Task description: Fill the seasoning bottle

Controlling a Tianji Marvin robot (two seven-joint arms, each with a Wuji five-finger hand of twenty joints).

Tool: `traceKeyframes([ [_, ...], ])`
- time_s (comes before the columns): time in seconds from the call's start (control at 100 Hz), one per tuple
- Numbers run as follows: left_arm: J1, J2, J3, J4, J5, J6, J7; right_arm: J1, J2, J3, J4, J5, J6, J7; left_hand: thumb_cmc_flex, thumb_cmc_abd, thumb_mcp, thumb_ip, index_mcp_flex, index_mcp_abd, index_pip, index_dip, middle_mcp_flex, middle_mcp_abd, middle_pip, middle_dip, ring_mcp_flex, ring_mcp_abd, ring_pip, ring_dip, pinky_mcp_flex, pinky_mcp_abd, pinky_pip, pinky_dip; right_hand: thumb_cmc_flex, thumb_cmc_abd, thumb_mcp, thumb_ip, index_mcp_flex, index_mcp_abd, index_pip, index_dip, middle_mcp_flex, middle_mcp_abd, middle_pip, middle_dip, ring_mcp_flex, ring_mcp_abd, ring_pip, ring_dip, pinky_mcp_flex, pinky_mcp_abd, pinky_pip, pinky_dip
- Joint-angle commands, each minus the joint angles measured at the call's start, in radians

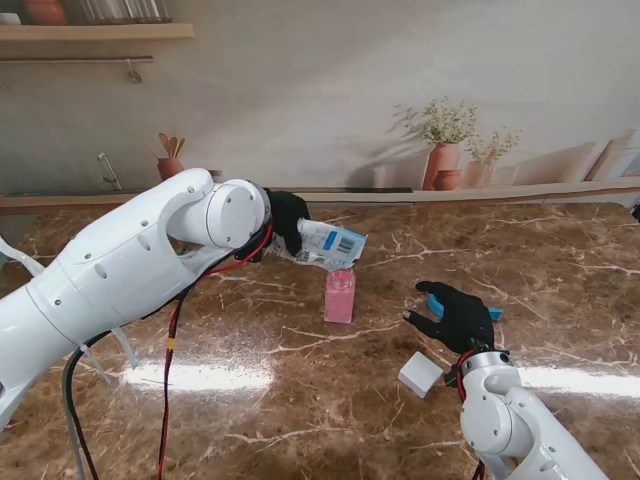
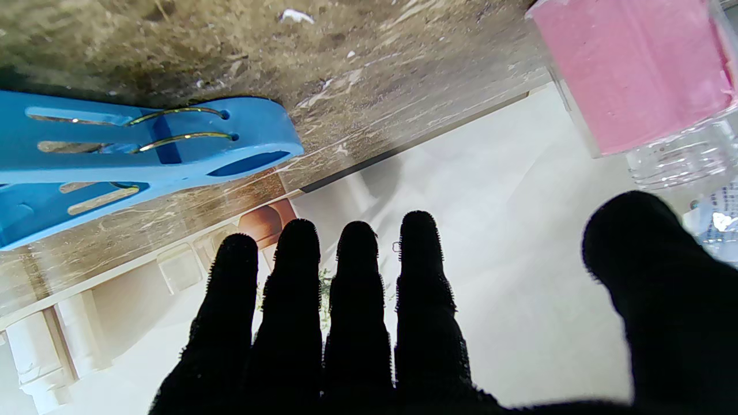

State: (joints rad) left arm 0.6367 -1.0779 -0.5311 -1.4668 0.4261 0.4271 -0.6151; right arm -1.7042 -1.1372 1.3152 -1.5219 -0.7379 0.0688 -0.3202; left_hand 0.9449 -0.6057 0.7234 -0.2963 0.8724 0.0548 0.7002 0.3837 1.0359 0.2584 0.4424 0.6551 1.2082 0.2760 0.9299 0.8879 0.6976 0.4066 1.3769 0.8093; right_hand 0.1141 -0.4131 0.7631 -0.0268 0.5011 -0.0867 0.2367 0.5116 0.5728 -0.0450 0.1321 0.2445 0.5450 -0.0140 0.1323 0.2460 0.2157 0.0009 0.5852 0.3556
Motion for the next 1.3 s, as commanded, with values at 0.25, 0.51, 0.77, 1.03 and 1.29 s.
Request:
traceKeyframes([
  [0.25,-0.015,0.009,-0.001,-0.011,0.004,-0.006,-0.024,-0.003,-0.004,-0.005,0.011,0.010,0.002,0.014,0.078,0.202,0.031,0.059,0.028,-0.066,0.138,-0.006,0.065,-0.034,0.118,0.020,0.043,-0.054,0.034,0.000,0.006,-0.023,0.045,-0.006,0.004,0.018,0.020,0.015,0.006,-0.024,0.012,0.011,-0.003,0.006,0.006,0.013,-0.027,0.006,0.006,0.019,-0.015,0.009,-0.017,0.027],
  [0.51,-0.017,0.006,0.001,-0.012,-0.004,-0.004,-0.019,-0.002,-0.004,-0.006,0.013,0.009,0.003,0.012,0.076,0.208,-0.040,0.072,-0.006,-0.071,0.128,-0.021,0.059,-0.032,0.125,0.003,0.044,-0.053,0.035,0.002,0.008,-0.023,0.044,-0.004,0.005,0.020,0.023,0.014,0.007,-0.023,0.012,0.011,-0.004,0.006,0.005,0.013,-0.028,0.007,0.005,0.020,-0.016,0.010,-0.017,0.030],
  [0.77,-0.021,0.006,0.008,-0.013,-0.009,-0.006,-0.024,0.003,-0.005,-0.010,0.022,0.011,0.004,0.007,0.080,0.221,-0.105,0.092,-0.014,-0.074,0.132,-0.032,0.060,-0.034,0.143,-0.022,0.044,-0.052,0.035,0.002,0.007,-0.022,0.043,-0.002,0.005,0.020,0.026,0.014,0.006,-0.025,0.012,0.011,-0.005,0.006,0.005,0.013,-0.029,0.006,0.005,0.020,-0.016,0.011,-0.018,0.033],
  [1.03,-0.019,0.007,0.006,-0.015,-0.009,-0.010,-0.025,0.008,-0.006,-0.013,0.031,0.014,0.003,0.004,0.080,0.231,-0.130,0.102,-0.014,-0.085,0.130,-0.037,0.055,-0.041,0.149,-0.039,0.041,-0.054,0.031,0.002,0.003,-0.025,0.042,-0.001,0.008,0.020,0.029,0.013,0.005,-0.024,0.012,0.011,-0.006,0.008,0.005,0.013,-0.030,0.007,0.005,0.020,-0.016,0.010,-0.019,0.035],
  [1.29,-0.014,0.011,0.002,-0.017,-0.010,-0.022,-0.036,0.013,-0.006,-0.016,0.038,0.016,0.003,0.004,0.099,0.264,-0.156,0.110,-0.026,-0.144,0.182,0.063,0.033,-0.048,0.156,-0.032,0.034,-0.050,0.002,0.015,-0.025,-0.029,0.029,0.006,0.008,0.020,0.030,0.013,0.003,-0.023,0.011,0.011,-0.008,0.008,0.005,0.013,-0.031,0.008,0.005,0.020,-0.017,0.010,-0.021,0.037],
])
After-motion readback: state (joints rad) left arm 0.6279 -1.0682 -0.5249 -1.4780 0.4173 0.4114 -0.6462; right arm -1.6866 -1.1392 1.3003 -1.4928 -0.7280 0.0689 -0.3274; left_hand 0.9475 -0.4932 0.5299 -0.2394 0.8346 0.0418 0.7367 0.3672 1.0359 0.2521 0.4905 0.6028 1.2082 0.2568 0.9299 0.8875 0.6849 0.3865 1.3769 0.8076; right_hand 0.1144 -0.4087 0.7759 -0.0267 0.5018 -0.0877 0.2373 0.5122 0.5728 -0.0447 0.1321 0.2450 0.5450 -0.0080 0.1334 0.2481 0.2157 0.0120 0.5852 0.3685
